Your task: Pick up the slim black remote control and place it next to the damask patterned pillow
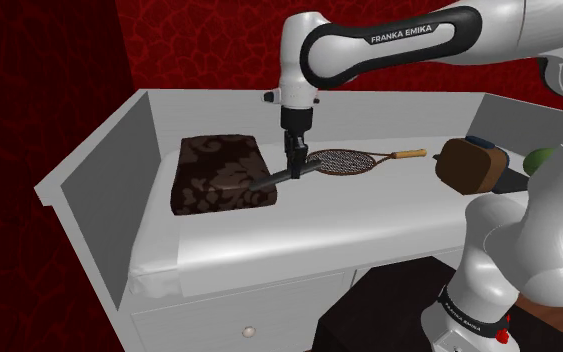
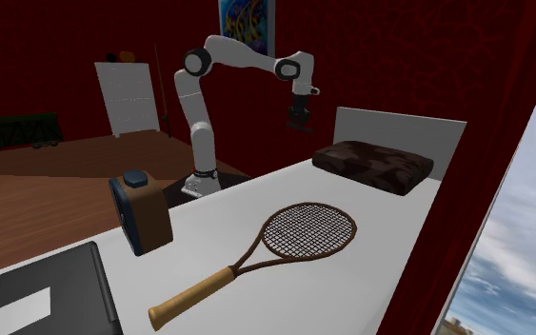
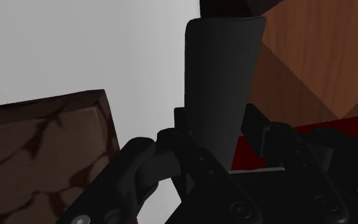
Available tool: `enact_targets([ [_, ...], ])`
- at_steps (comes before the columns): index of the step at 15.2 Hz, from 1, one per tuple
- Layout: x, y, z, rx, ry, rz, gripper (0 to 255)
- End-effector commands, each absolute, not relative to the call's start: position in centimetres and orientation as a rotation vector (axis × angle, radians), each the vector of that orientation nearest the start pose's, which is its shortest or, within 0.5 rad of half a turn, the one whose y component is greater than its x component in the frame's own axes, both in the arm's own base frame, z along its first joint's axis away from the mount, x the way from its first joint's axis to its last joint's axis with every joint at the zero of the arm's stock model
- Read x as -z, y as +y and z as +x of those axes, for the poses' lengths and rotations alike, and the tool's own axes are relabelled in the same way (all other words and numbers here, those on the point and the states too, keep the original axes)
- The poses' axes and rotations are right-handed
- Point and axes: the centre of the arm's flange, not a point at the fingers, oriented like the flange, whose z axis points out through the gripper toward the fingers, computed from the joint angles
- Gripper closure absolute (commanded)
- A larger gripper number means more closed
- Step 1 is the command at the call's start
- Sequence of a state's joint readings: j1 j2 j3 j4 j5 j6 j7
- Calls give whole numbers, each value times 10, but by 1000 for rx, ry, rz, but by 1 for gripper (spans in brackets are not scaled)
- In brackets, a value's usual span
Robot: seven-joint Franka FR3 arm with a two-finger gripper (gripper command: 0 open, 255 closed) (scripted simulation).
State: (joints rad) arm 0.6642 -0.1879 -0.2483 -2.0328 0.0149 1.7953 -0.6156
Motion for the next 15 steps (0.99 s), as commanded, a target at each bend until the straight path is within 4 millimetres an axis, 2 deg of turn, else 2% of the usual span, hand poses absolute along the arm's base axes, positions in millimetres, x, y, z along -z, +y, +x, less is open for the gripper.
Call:
enact_targets([
  [1,-519,220,459,-75,-1517,-2675,255],
  [7,-519,299,467,-75,-1517,-2675,255],
  [8,-519,306,468,-75,-1517,-2675,255],
  [15,-482,306,468,-75,-1517,-2675,255],
])
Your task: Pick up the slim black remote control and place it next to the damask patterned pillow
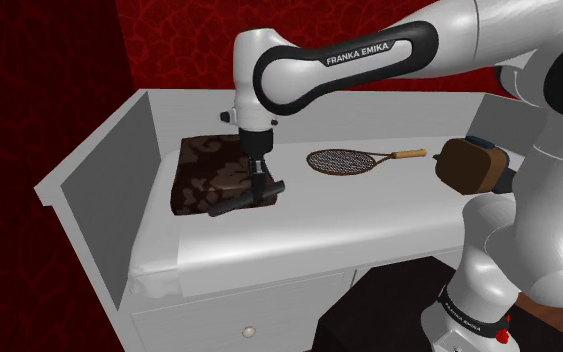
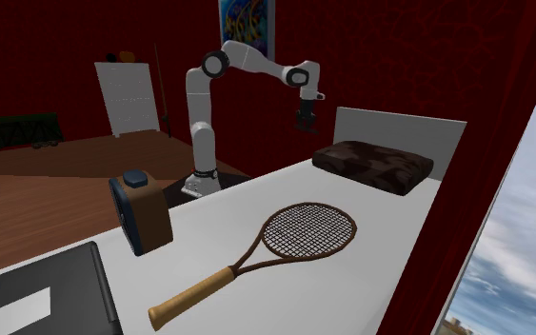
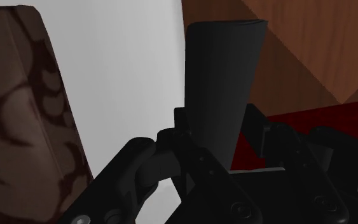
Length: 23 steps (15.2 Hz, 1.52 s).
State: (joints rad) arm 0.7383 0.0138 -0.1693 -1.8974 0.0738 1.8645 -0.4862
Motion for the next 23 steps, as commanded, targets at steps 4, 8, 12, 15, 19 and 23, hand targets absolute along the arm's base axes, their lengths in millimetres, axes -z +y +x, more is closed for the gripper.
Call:
enact_targets([
  [4,-461,306,468,-75,-1517,-2675,255],
  [8,-440,306,468,-75,-1517,-2675,255],
  [12,-419,306,468,-75,-1517,-2675,255],
  [15,-403,306,468,-75,-1517,-2675,255],
  [19,-382,306,468,-75,-1517,-2675,255],
  [23,-361,306,468,-75,-1517,-2675,255],
])
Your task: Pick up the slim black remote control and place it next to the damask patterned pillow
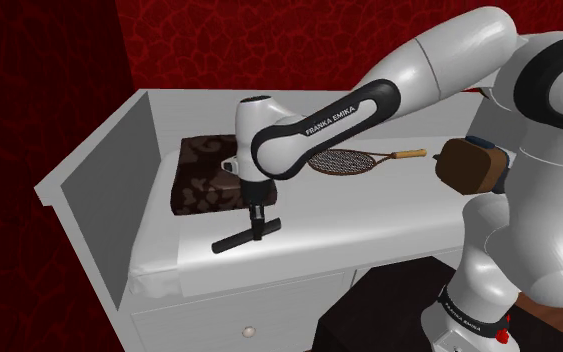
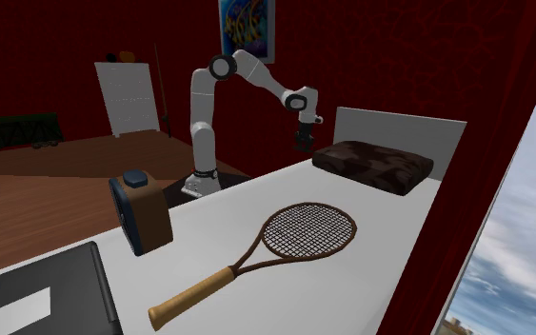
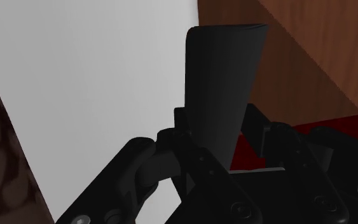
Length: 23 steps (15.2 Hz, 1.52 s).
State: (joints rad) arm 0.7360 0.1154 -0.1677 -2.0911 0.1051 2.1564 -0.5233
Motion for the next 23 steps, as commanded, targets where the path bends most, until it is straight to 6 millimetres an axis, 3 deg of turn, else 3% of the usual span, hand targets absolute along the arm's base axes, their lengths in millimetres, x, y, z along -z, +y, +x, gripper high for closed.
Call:
enact_targets([
  [1,-356,306,468,-75,-1517,-2675,255],
  [6,-328,306,468,-75,-1517,-2675,255],
  [14,-328,306,468,-75,-1517,-2675,255],
  [15,-328,306,468,-75,-1517,-2675,0],
  [20,-328,306,468,-75,-1517,-2675,0],
  [23,-367,305,471,-75,-1517,-2675,0],
])
